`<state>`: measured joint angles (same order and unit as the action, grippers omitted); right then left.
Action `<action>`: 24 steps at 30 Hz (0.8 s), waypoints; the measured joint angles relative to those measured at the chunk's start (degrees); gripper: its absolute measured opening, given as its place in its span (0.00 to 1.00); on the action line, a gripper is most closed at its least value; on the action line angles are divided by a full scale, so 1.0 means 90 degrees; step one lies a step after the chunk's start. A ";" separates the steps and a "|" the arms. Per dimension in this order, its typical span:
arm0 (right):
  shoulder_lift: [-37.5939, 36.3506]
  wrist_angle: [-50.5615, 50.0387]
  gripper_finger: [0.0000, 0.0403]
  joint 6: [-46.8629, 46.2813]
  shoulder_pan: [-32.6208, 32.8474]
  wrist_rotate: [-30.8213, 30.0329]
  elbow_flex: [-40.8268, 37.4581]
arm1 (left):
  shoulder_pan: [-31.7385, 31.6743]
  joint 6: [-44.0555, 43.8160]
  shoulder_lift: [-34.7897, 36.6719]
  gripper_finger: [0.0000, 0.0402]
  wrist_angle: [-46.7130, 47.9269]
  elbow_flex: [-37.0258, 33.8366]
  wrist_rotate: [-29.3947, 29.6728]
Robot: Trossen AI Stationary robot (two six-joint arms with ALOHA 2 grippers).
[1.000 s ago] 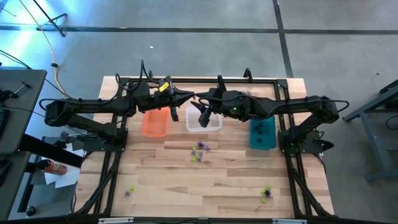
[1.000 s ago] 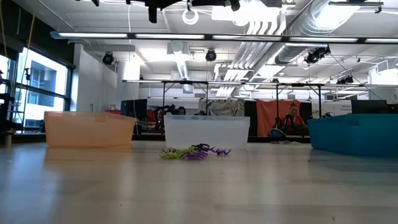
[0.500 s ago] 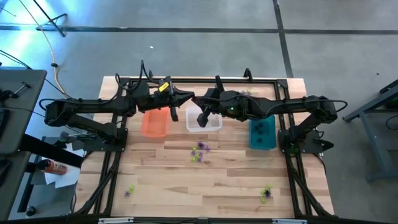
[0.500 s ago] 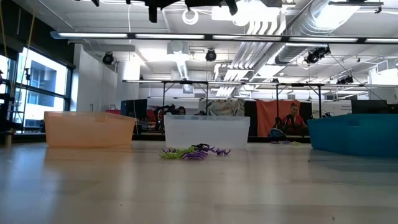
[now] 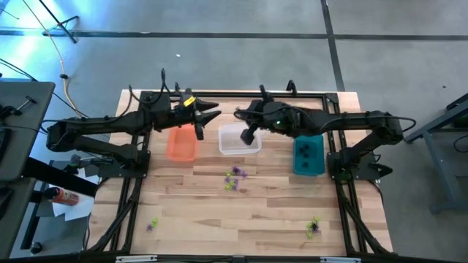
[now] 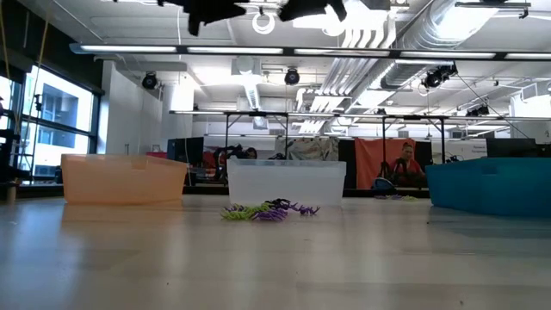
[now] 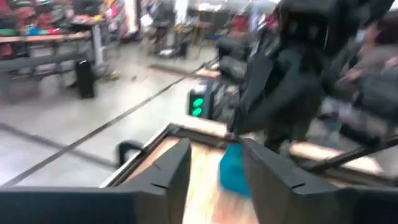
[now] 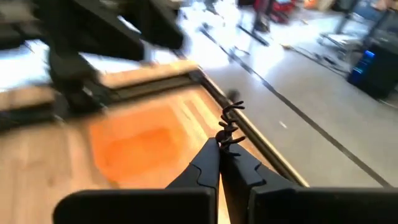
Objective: Sort Halloween decoration
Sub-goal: Put the black spider toy into the blue bin
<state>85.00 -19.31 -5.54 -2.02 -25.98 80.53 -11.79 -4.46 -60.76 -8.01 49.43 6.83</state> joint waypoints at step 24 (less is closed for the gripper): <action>-0.2615 -0.6952 0.00 -0.3785 -0.0345 0.2436 -0.1785 | -0.0017 -0.1488 0.1674 0.48 -0.0206 -0.1877 0.0512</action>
<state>61.47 -81.88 -39.60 -5.13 -4.06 64.47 -11.94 -17.86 -45.69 -9.86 32.53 11.44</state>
